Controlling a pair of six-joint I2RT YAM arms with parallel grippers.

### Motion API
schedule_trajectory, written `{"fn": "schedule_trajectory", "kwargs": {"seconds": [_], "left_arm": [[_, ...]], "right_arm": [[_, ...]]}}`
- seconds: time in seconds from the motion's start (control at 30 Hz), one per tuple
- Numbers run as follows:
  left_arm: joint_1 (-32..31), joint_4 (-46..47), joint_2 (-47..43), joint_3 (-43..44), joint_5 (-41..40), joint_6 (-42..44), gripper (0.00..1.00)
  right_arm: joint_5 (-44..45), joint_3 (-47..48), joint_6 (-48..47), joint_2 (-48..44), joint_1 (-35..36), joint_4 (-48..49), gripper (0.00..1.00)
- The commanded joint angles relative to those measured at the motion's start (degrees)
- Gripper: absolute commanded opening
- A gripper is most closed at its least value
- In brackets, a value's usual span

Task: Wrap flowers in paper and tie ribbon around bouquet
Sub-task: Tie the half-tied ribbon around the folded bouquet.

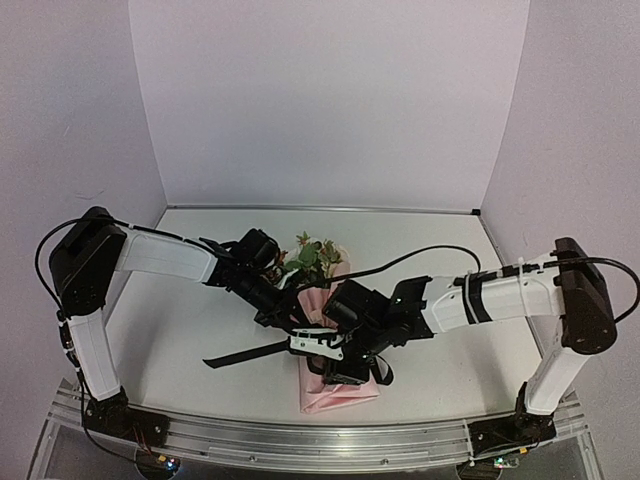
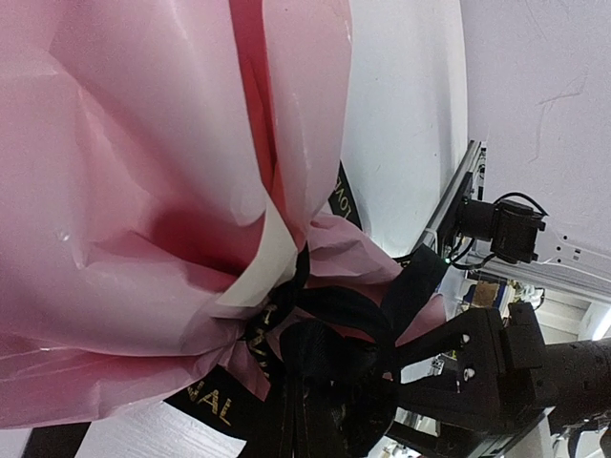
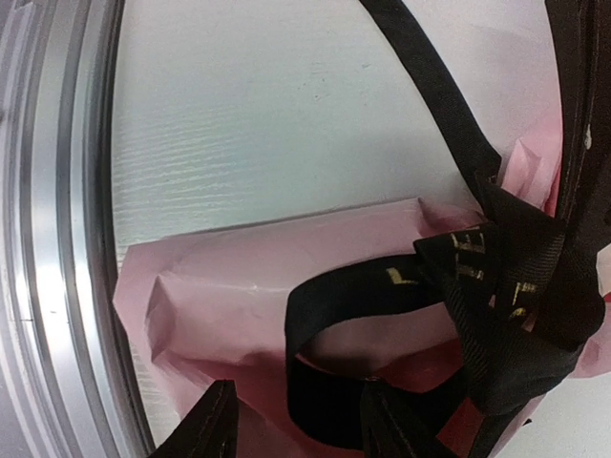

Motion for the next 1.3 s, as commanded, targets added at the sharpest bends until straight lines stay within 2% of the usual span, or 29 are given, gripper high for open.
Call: {"fn": "schedule_trajectory", "kwargs": {"seconds": [0.0,0.17,0.27,0.4,0.43,0.67,0.93,1.27], "left_arm": [[-0.3,-0.1,0.5,1.8,1.9,0.8,0.0],[-0.3,0.5,0.6,1.7,2.3,0.1,0.0],[-0.3,0.7,0.6,1.7,2.5,-0.1,0.0],[0.0,1.5,-0.2,0.7,1.8,-1.2,0.0],[0.1,2.0,-0.5,0.3,1.3,-1.8,0.0],[0.7,3.9,-4.3,-3.6,-4.1,-4.4,0.0],[1.1,7.4,-10.1,-8.7,-10.4,-6.0,0.0],[1.1,6.8,-12.5,-11.6,-15.4,-5.5,0.0]], "right_arm": [[6.1,-0.9,-0.9,1.1,0.9,6.4,0.44],[9.0,-1.6,-0.4,1.6,1.8,8.7,0.4],[9.2,-1.4,0.4,1.8,1.9,8.8,0.27],[9.8,-1.7,1.6,0.1,2.0,8.1,0.01],[9.8,-1.8,1.8,-0.8,2.0,7.4,0.0],[8.1,-1.1,5.8,-6.7,1.4,-0.7,0.0],[5.2,-0.6,12.4,-10.0,-1.8,-5.3,0.0],[-1.4,0.4,23.9,-8.5,-11.1,-7.3,0.0]]}}
